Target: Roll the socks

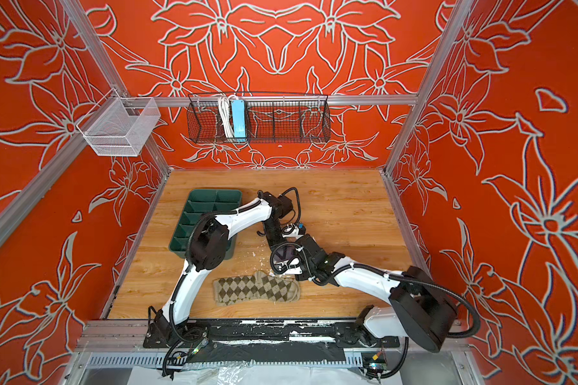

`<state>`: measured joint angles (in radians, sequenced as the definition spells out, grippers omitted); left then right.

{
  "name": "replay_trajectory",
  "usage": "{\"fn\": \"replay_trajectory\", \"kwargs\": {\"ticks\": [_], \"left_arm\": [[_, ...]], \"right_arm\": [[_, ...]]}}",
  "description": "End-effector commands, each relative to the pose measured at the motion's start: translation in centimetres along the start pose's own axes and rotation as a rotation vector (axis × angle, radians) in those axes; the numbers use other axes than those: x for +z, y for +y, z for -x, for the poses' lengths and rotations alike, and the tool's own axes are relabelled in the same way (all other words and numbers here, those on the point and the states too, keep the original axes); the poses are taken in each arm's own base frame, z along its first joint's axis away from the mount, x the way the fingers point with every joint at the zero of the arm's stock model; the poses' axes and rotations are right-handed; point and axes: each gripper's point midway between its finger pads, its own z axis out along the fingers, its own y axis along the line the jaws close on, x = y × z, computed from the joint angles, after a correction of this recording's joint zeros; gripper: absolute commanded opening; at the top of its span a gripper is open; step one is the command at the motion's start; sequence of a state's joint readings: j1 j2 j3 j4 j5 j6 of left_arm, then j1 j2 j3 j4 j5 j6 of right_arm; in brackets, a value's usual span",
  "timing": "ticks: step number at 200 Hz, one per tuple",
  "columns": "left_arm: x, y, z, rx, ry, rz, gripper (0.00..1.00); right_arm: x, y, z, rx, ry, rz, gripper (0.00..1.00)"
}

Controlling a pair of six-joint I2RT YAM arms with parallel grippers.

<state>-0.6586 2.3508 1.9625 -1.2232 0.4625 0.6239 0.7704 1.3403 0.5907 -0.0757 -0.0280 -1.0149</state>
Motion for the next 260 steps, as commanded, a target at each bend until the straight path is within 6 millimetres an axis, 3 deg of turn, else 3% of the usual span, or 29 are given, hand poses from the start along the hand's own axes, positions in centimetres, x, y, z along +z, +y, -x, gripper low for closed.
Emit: {"fn": "replay_trajectory", "kwargs": {"ticks": [1, 34, 53, 96, 139, 177, 207, 260], "left_arm": [[4.1, 1.0, -3.0, -0.053, 0.140, -0.040, 0.22], [4.1, 0.8, -3.1, -0.051, 0.139, -0.044, 0.23], [4.0, 0.8, -3.1, -0.052, 0.138, -0.044, 0.23], [3.0, 0.5, -2.4, -0.034, 0.100, -0.029, 0.26], [0.1, 0.5, -0.8, 0.001, 0.001, 0.076, 0.37], [-5.0, 0.6, 1.1, 0.020, -0.193, 0.227, 0.45], [-9.4, 1.8, 1.2, 0.003, -0.340, 0.436, 0.50], [-18.0, 5.7, -2.6, -0.169, -0.515, 0.923, 0.56]], "right_arm": [[0.9, -3.8, 0.8, -0.017, 0.008, -0.140, 0.65], [2.6, -3.8, 0.6, -0.029, 0.032, -0.125, 0.64], [3.3, -3.5, 0.1, -0.021, 0.060, -0.106, 0.59], [4.3, -1.6, -0.9, 0.003, 0.113, -0.009, 0.30], [4.1, 0.0, -1.5, 0.034, 0.145, 0.079, 0.08], [3.6, 0.9, -1.6, 0.124, 0.142, 0.179, 0.03], [3.1, 1.0, -1.5, 0.197, 0.132, 0.250, 0.03], [1.8, 2.4, -0.2, 0.309, 0.053, 0.476, 0.03]]}}
